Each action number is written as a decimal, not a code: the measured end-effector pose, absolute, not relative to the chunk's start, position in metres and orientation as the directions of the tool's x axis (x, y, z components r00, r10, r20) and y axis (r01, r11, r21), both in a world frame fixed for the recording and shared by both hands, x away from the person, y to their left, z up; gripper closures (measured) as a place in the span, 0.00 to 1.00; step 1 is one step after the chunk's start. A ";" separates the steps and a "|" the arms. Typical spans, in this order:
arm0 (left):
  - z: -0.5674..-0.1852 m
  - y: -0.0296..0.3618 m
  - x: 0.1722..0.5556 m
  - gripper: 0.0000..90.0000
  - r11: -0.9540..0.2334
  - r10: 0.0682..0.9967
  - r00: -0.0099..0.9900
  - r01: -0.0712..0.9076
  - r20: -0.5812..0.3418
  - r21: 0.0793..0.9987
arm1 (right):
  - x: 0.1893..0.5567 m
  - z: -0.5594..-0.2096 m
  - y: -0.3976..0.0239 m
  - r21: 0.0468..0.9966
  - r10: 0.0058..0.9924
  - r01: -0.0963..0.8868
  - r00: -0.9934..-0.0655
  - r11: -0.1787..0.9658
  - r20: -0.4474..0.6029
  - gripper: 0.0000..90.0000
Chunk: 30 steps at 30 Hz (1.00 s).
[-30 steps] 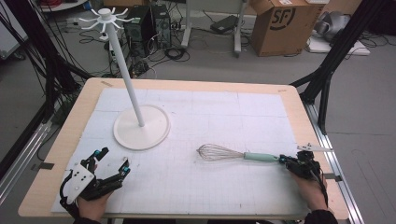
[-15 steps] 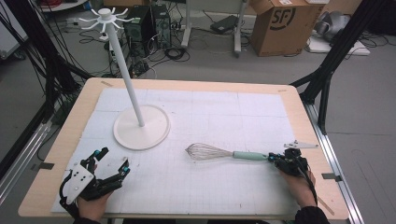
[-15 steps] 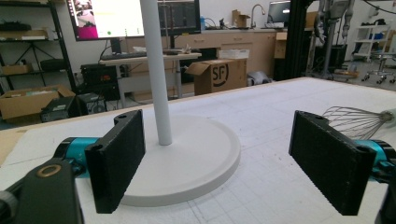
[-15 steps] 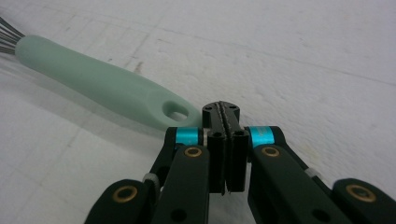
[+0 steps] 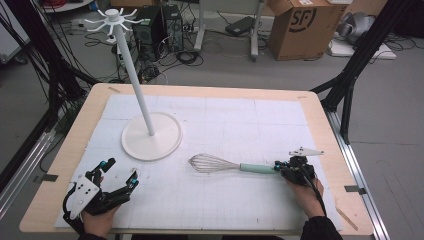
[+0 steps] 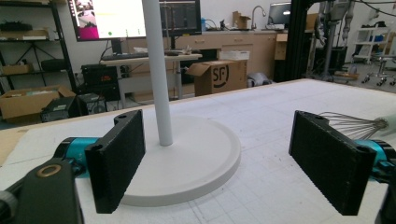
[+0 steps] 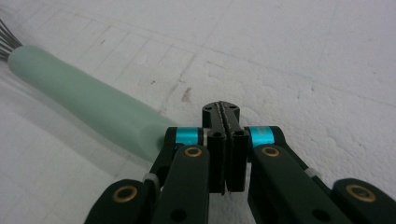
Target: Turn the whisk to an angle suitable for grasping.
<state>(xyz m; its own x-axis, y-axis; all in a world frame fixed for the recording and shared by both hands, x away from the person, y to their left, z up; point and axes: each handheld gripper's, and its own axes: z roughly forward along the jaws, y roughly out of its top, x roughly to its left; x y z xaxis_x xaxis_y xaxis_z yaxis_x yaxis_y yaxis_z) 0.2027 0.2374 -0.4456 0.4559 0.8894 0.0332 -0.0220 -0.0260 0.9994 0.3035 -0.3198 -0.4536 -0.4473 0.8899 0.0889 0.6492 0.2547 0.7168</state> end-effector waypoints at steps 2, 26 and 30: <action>-0.445 0.238 0.202 0.21 -0.026 0.889 0.457 -0.022 0.033 0.999 | 0.303 -0.454 -0.319 0.717 0.895 0.653 -0.436 0.246 0.089 1.00; -0.445 0.236 0.203 0.21 -0.025 0.889 0.456 -0.024 0.033 0.999 | 0.285 -0.453 -0.328 0.711 0.918 0.678 -0.379 0.190 0.116 1.00; -0.445 0.236 0.202 0.21 -0.027 0.888 0.459 -0.026 0.036 0.999 | 0.285 -0.453 -0.315 0.709 0.920 0.678 -0.377 0.195 0.108 1.00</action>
<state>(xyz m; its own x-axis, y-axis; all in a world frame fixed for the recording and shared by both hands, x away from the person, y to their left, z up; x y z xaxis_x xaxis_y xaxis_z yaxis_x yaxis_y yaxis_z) 0.2022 0.2361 -0.4450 0.4587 0.8879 0.0358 -0.0264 -0.0266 0.9993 0.2852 -0.3152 -0.4532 -0.3772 0.9198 0.1078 0.6775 0.1947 0.7093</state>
